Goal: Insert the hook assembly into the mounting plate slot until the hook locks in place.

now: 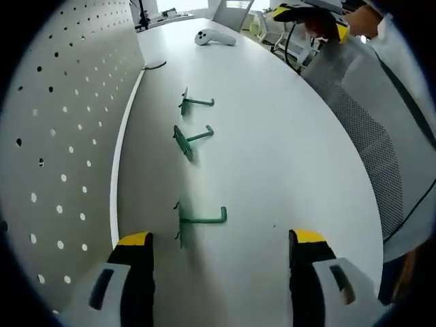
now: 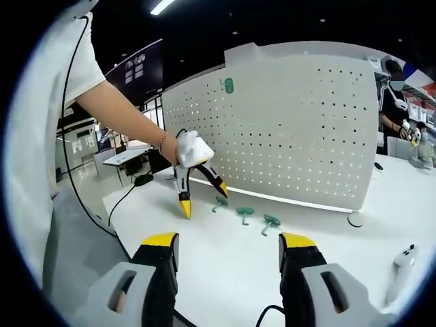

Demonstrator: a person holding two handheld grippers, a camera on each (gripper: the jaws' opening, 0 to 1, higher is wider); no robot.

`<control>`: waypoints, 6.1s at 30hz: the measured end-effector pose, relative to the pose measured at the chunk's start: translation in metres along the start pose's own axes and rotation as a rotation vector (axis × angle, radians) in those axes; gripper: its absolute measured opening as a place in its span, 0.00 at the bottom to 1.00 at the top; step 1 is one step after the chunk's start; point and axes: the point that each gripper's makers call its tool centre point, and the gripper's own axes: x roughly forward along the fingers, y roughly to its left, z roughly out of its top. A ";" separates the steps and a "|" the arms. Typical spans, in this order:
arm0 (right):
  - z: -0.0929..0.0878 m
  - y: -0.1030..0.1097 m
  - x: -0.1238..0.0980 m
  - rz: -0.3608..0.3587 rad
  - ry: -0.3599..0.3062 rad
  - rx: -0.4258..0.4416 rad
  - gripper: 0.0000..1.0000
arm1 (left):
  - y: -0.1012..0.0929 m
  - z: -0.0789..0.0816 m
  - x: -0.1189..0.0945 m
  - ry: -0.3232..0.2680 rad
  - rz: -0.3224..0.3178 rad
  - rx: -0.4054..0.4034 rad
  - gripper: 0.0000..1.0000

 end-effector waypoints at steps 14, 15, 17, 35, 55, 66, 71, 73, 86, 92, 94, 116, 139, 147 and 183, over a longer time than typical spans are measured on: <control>-0.002 0.001 -0.001 0.002 0.013 -0.010 0.57 | 0.016 0.002 -0.004 -0.022 0.036 -0.060 0.57; -0.002 0.001 -0.001 0.002 0.015 -0.013 0.57 | 0.017 0.002 -0.004 -0.024 0.037 -0.062 0.55; -0.002 0.002 -0.001 0.005 0.015 -0.015 0.58 | 0.020 0.002 -0.004 -0.024 0.044 -0.074 0.52; -0.003 -0.001 -0.001 -0.007 0.020 -0.006 0.57 | 0.022 0.003 -0.005 -0.012 0.058 -0.083 0.35; -0.004 -0.002 -0.001 -0.011 0.022 0.000 0.54 | 0.027 0.005 -0.003 -0.002 0.102 -0.089 0.14; -0.004 -0.003 -0.001 -0.014 0.022 0.001 0.54 | 0.033 0.004 -0.003 0.035 0.157 -0.040 0.05; -0.004 -0.003 -0.002 -0.015 0.022 -0.001 0.53 | 0.033 0.004 -0.003 0.033 0.156 -0.051 0.04; -0.004 -0.003 -0.002 -0.015 0.022 -0.001 0.53 | 0.034 0.004 -0.004 0.029 0.157 -0.049 0.04; -0.004 -0.004 -0.002 -0.016 0.020 0.002 0.53 | 0.034 0.004 -0.004 0.027 0.163 -0.045 0.04; -0.005 -0.004 -0.002 -0.018 0.023 0.003 0.52 | 0.035 0.005 -0.004 -0.021 0.169 -0.091 0.03; -0.004 -0.004 -0.002 -0.018 0.020 0.002 0.52 | 0.035 0.004 -0.005 -0.028 0.171 -0.108 0.03; -0.001 -0.005 -0.002 -0.019 0.008 0.014 0.54 | 0.034 0.029 -0.032 -0.235 0.244 -0.163 0.03; 0.002 -0.006 -0.003 -0.029 -0.015 0.029 0.53 | 0.031 0.062 -0.080 -0.428 0.349 -0.241 0.03; 0.003 -0.005 -0.004 -0.023 -0.013 0.022 0.53 | 0.026 0.072 -0.094 -0.479 0.386 -0.252 0.03; 0.015 -0.003 -0.005 -0.018 -0.056 0.005 0.54 | -0.012 0.100 -0.148 -0.699 0.559 -0.333 0.03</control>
